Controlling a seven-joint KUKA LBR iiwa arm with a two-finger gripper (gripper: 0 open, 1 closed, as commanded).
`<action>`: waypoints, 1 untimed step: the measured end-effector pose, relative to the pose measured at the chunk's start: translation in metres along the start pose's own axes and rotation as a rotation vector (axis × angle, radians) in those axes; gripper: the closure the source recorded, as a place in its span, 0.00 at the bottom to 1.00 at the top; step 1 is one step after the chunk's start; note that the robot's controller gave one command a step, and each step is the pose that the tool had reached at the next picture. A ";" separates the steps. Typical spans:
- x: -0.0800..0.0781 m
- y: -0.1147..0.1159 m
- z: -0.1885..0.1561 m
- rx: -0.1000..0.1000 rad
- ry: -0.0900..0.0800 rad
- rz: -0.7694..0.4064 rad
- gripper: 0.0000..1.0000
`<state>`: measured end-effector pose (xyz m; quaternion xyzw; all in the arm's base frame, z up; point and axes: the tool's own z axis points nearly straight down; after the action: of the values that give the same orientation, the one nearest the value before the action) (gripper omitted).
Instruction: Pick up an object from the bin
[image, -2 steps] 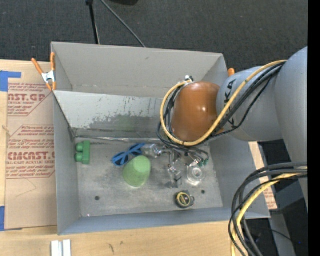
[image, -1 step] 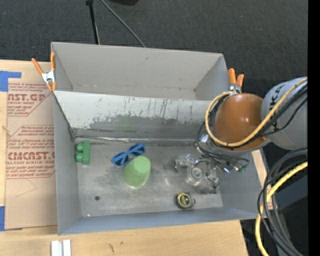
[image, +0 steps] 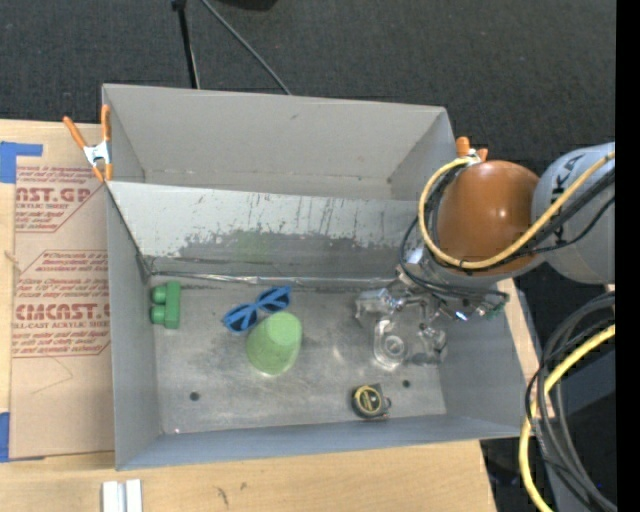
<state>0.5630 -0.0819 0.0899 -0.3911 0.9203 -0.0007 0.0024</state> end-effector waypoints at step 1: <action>0.000 0.001 0.001 -0.003 0.000 0.000 1.00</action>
Offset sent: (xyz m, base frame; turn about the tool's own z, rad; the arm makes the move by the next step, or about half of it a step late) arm 0.0000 0.0000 0.0000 0.0000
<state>0.5622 -0.0807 0.0894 -0.3913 0.9202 0.0006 0.0017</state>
